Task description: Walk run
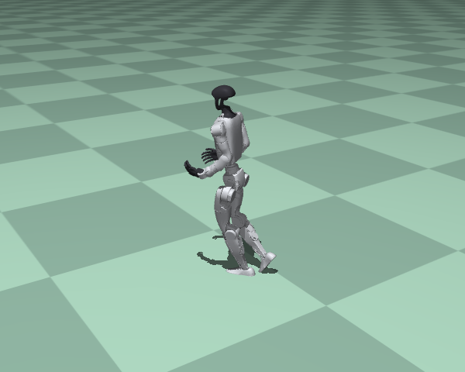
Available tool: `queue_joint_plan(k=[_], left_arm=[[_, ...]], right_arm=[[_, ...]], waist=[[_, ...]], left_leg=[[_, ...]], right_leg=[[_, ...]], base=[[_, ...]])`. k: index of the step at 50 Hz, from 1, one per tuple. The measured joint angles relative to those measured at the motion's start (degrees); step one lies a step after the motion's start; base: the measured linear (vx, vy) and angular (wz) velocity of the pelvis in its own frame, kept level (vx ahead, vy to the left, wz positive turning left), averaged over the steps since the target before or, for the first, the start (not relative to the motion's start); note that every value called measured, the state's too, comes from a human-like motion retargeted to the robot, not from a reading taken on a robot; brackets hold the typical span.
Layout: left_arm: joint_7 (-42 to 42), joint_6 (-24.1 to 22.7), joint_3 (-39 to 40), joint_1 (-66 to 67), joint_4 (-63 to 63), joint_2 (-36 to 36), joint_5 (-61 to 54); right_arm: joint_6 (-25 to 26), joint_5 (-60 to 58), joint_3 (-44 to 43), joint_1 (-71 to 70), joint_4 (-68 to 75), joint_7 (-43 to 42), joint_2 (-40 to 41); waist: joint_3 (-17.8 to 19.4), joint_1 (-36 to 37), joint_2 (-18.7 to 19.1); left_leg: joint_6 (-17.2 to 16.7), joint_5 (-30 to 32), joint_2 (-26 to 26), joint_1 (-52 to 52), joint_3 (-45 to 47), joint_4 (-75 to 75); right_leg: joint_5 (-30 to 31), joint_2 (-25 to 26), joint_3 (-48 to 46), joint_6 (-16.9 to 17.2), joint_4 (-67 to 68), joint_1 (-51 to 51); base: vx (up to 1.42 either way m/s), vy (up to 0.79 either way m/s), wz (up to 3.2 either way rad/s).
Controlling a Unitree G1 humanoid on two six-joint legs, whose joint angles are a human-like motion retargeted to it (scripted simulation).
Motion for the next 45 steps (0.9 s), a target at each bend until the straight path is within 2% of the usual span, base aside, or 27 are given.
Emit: queue_joint_plan(k=[2, 5, 7, 10, 12, 13, 14, 15, 17, 18, 19, 20, 22, 23, 24, 27, 29, 33, 35, 36, 37, 38, 40, 41, 42, 43, 45], left_arm=[[0.43, 0.27, -1.79, -1.17, -0.36, 0.77, -0.98], [-1.12, 0.70, -3.94, -2.09, -0.91, 2.74, -1.86], [-2.13, 0.84, -4.58, -2.37, -1.18, 4.20, -1.69], [-3.29, 0.80, -4.38, -2.52, -1.39, 6.56, -0.99], [-3.41, 0.33, -3.58, -1.62, -1.57, 7.52, -0.37], [-3.38, 0.17, -3.40, -0.82, -1.68, 7.77, -0.22], [-3.76, 0.13, -2.71, 0.32, -1.74, 7.87, -0.08], [-4.35, 0.15, -1.76, 1.62, -1.77, 7.89, 0.04], [-6.52, 0.74, -0.13, 3.36, -0.38, 5.95, 0.93], [-6.99, 1.41, 0.64, 3.72, 0.68, 4.13, 1.75], [-6.22, 1.53, 1.01, 4.33, 1.43, 2.28, 2.38], [-4.82, 1.38, 1.18, 5.05, 2.04, 0.40, 2.92], [-2.94, 0.52, 1.19, 6.85, 2.37, -1.37, 2.68], [-2.59, 0.41, 1.26, 7.75, 2.45, -1.99, 2.54], [-2.50, 0.51, 1.49, 8.48, 2.45, -2.29, 2.46], [-2.96, 0.78, 2.12, 9.98, 2.01, -1.73, 2.55], [-3.36, 0.77, 2.02, 9.97, 1.45, -0.45, 2.64], [-3.00, 0.52, 1.49, 9.37, -0.22, 1.00, 2.86], [-2.01, 0.52, 1.65, 8.75, -0.86, 0.50, 2.99], [-1.45, 0.55, 2.09, 8.44, -0.94, 0.04, 2.92], [-0.95, 0.59, 2.40, 8.09, -0.94, -0.38, 2.86], [-0.55, 0.65, 2.45, 7.69, -0.78, -0.70, 2.84], [0.32, 1.25, 2.33, 6.21, 0.59, -1.82, 1.87], [0.46, 1.95, 3.31, 4.92, 1.12, -2.06, 1.13], [0.66, 2.47, 3.87, 3.51, 1.59, -2.15, 0.44], [0.95, 2.61, 3.59, 1.85, 1.93, -1.94, -0.13], [2.05, 1.90, 1.62, -0.74, 2.22, -0.69, -0.86]], right_arm=[[-0.65, 1.89, -1.74, 2.87, -0.40, 0.00, 1.45], [-1.22, 3.27, -3.66, 6.81, -1.03, -0.54, 3.38], [-1.41, 3.43, -3.90, 8.52, -1.59, -1.10, 4.27], [-1.59, 3.69, -2.74, 9.26, -2.58, -2.10, 4.76], [-1.44, 3.67, -0.81, 8.38, -2.83, -2.39, 3.87], [-1.34, 3.58, 0.00, 7.83, -2.84, -2.28, 3.21], [-1.16, 3.46, 0.87, 7.10, -2.52, -1.86, 2.60], [-0.94, 3.32, 1.78, 6.27, -2.05, -1.30, 2.01], [-0.77, 3.44, 1.85, 3.95, -0.69, -0.41, 0.86], [-0.76, 3.92, 1.45, 2.49, 0.22, 0.16, 0.09], [-0.75, 4.57, 2.03, 1.23, 0.82, 0.38, -0.62], [-0.72, 5.30, 3.11, 0.08, 1.27, 0.41, -1.29], [-0.81, 6.73, 4.24, -2.51, 1.31, -0.16, -1.90], [-1.00, 7.11, 4.39, -3.69, 0.91, -0.51, -1.97], [-1.27, 7.29, 4.54, -4.73, 0.31, -0.92, -2.14], [-2.14, 7.33, 5.24, -7.05, -1.99, -2.27, -2.95], [-2.35, 7.03, 4.99, -8.34, -3.57, -3.11, -3.39], [-1.95, 6.24, 3.48, -9.69, -5.05, -2.81, -3.86], [-1.70, 5.87, 3.30, -9.67, -4.50, -2.23, -3.95], [-1.55, 5.62, 3.58, -9.52, -3.74, -1.95, -3.88], [-1.43, 5.32, 3.68, -9.33, -2.98, -1.65, -3.80], [-1.34, 4.97, 3.42, -9.04, -2.22, -1.31, -3.70], [-1.42, 3.08, 1.71, -6.70, 0.22, 0.76, -3.58], [-1.57, 2.13, 1.69, -5.74, 1.46, 1.57, -3.35], [-1.72, 1.25, 1.75, -4.86, 2.66, 2.01, -3.17], [-1.87, 0.50, 1.98, -4.13, 3.77, 1.71, -3.11], [-2.18, 0.28, 2.08, -1.75, 5.44, 0.85, -3.41]], waist=[[0.09, -2.45, 1.00], [-0.64, -8.95, 1.70], [-0.84, -12.98, 1.17], [-0.08, -15.86, -1.00], [0.42, -14.58, -3.41], [0.40, -14.51, -4.45], [0.03, -13.98, -4.78], [-0.52, -13.22, -4.76], [-1.76, -12.29, -4.01], [-2.00, -12.28, -3.77], [-2.20, -12.17, -4.22], [-2.40, -11.99, -5.03], [-2.01, -12.15, -6.15], [-1.66, -11.25, -6.75], [-1.19, -9.56, -7.42], [0.41, -3.77, -9.30], [1.41, -0.63, -9.24], [2.84, 2.69, -7.50], [3.06, 3.10, -7.33], [3.16, 4.26, -8.42], [3.14, 5.00, -9.35], [2.88, 4.94, -9.98], [1.30, 2.96, -9.34], [1.18, 2.10, -7.84], [1.11, 1.59, -6.12], [1.13, 1.74, -3.95], [0.66, 1.55, -0.57]], left_leg=[[0.00, 3.53, -1.38, 2.18, -5.24, -2.17], [0.00, 8.40, -3.92, 5.28, -12.69, -3.16], [0.00, 10.47, -5.72, 7.90, -16.79, -2.79], [0.00, 13.42, -7.64, 13.74, -20.78, -2.57], [-0.09, 16.27, -9.01, 17.86, -19.43, -1.39], [-0.36, 18.66, -10.09, 19.14, -19.50, 0.77], [-1.74, 22.54, -10.07, 18.84, -18.02, 4.38], [-3.67, 27.17, -9.50, 17.74, -15.76, 8.73], [-8.28, 37.41, -7.60, 11.10, -11.10, 21.85], [-9.65, 40.29, -6.34, 7.13, -8.98, 28.70], [-9.10, 41.20, -4.89, 3.95, -5.74, 33.24], [-7.58, 41.11, -3.34, 1.18, -1.95, 36.64], [-2.62, 29.96, -2.48, -3.53, 2.41, 39.45], [-1.10, 26.84, -1.95, -5.94, 5.04, 39.58], [-1.11, 24.06, -3.12, -8.56, 6.03, 38.68], [-3.89, 15.44, -7.15, -15.07, 6.90, 30.52], [-4.44, 10.92, -5.97, -17.17, 9.54, 21.19], [-3.47, 5.39, -4.60, -16.50, 17.76, 0.00], [-0.67, 7.87, -5.74, -14.57, 20.32, -6.15], [-0.27, 10.60, -3.76, -13.43, 21.35, -5.78], [0.00, 10.97, -2.61, -12.30, 21.32, -5.20], [0.00, 6.62, -3.13, -11.19, 19.16, -4.21], [0.00, 1.22, -3.03, -9.95, 13.17, 0.79], [0.00, 0.16, -1.35, -9.87, 11.38, 2.65], [0.00, -0.92, 0.19, -9.55, 9.58, 4.06], [0.00, -2.01, 1.46, -8.75, 7.77, 4.58], [0.00, -3.53, 2.30, -6.01, 3.12, 3.79]], right_leg=[[-5.38, -3.64, -2.27, -0.58, -4.25, -4.24], [-7.88, -5.96, -0.37, 5.24, -17.46, -8.63], [-10.53, -6.55, 4.77, 8.03, -27.97, -10.00], [-15.83, -7.02, 15.93, 10.33, -39.86, -10.36], [-12.37, -7.33, 22.55, 15.66, -41.83, -9.46], [-7.79, -6.91, 24.64, 16.36, -40.77, -8.64], [-9.28, -6.11, 24.18, 15.81, -38.41, -7.84], [-13.82, -5.14, 22.45, 14.65, -35.40, -7.04], [-17.93, -7.00, 19.79, 15.35, -31.90, -5.91], [-19.19, -7.97, 17.47, 15.63, -31.57, -4.86], [-20.02, -8.66, 15.95, 15.28, -31.99, -3.23], [-20.64, -9.20, 14.82, 14.62, -32.78, -1.33], [-20.34, -9.99, 11.25, 13.33, -34.91, 2.21], [-19.76, -10.23, 10.10, 12.87, -36.13, 3.89], [-18.73, -10.14, 9.66, 12.50, -37.37, 5.46], [-14.92, -9.04, 8.59, 12.11, -40.24, 9.58], [-13.11, -7.42, 4.61, 12.44, -41.90, 12.44], [-11.90, -1.97, -1.12, 12.88, -43.23, 18.48], [-10.09, -0.78, -5.68, 13.83, -42.35, 21.61], [-7.50, -0.35, -4.73, 13.44, -40.74, 22.74], [-4.48, -0.10, -4.18, 13.26, -38.84, 23.37], [-0.61, -0.19, -4.43, 13.53, -36.32, 22.99], [13.11, 1.58, -5.12, 13.77, -25.71, 19.70], [16.15, 3.81, -1.40, 13.39, -18.95, 16.68], [17.27, 5.71, 1.40, 12.85, -12.96, 13.68], [14.54, 6.95, 2.34, 12.00, -8.48, 10.74], [6.80, 5.99, 0.42, 8.77, -3.80, 6.39]], base=[[0.77, -0.15, 2.99], [1.08, -0.26, 3.56], [0.77, -0.30, 3.20], [0.92, -0.47, 2.03], [0.95, -0.41, 0.73], [1.11, -0.53, 0.72], [1.22, -0.64, 0.62], [1.15, -0.58, 0.69], [0.92, -0.40, 1.31], [0.80, -0.30, 1.62], [0.89, -0.33, 1.42], [0.86, -0.31, 1.27], [0.73, -0.25, 1.26], [0.80, -0.29, 0.77], [0.83, -0.31, 0.25], [0.65, -0.31, 0.00], [0.55, -0.31, 0.49], [0.86, -0.33, 0.98], [1.03, -0.49, 0.73], [0.99, -0.93, 0.00], [1.12, -1.07, -0.09], [1.29, -0.68, 0.71], [1.31, -0.13, 1.57], [0.99, 0.12, 1.29], [0.88, 0.10, 0.78], [0.97, 0.03, 0.97], [0.97, -0.05, 1.38]])
